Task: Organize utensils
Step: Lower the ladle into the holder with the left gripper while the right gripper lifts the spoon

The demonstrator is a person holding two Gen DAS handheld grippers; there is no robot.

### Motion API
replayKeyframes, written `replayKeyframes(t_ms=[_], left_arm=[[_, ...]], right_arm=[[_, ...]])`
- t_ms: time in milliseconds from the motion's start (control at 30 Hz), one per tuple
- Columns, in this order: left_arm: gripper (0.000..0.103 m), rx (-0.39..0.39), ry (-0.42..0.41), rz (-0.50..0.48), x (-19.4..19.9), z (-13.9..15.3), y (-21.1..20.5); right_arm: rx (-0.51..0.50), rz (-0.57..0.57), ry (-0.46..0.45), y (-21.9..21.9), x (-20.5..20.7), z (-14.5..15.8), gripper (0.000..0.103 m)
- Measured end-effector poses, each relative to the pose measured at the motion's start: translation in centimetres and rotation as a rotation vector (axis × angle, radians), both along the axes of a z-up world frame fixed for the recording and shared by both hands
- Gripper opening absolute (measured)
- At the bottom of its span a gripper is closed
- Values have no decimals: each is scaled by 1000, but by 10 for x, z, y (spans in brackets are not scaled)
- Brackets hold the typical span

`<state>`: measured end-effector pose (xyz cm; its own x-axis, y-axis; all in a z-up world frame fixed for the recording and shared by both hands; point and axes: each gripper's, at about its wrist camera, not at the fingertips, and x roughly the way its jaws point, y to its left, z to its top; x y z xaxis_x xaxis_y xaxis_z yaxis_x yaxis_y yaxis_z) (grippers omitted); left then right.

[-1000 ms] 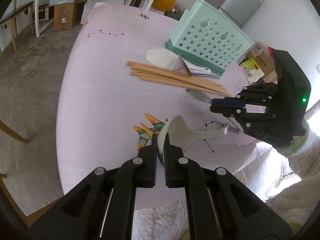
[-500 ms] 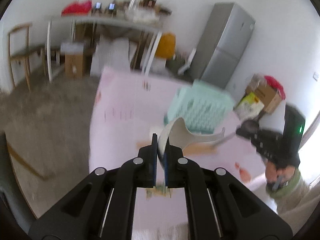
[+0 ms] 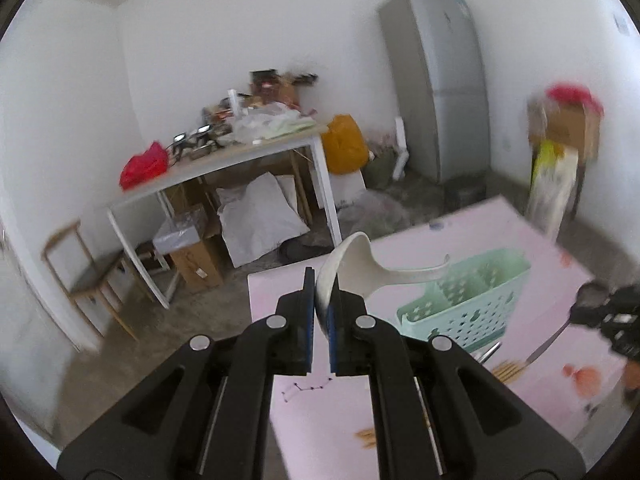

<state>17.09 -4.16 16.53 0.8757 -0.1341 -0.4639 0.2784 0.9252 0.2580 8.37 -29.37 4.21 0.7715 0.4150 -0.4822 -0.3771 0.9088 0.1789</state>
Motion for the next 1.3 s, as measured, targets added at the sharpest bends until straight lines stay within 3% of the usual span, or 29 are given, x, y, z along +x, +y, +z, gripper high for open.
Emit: replayKeyframes(t_ms=[267,333,467,600,667,700,767,800,933,1100,1300], left_arm=[[4,304,70,-75,32,-16,-58],[4,356,93,-86,44,-22,-70],[5,385,168,-93,64,-40,-81],[8,285,246,-108,82,-52,-79],[10,180,279,-133,90,-53,-73],[13,128,294,-145,93,-54,-70],[30,25,307,-151,96,-53,-61],[40,-25,296,-146,95,-52,-55],[54,-155,248,-135,85,-48,-37],[61,-274,194,-74,63,-47,-5],[67,-398,166,-5,24,-59,38]], right_arm=[[39,-18,-2,-11,4,-5,3],[35,-20,1,-10,6,-7,3],[43,-24,6,-11,9,-11,3],[52,-33,8,-13,10,-11,3],[60,-35,11,-14,9,-9,3],[63,-36,11,-15,9,-8,3],[64,-39,9,-16,10,-6,3],[64,-41,6,-17,10,-3,3],[84,-48,-7,-20,10,7,3],[100,-55,-43,-22,12,27,3],[113,-72,-167,-26,18,74,3]])
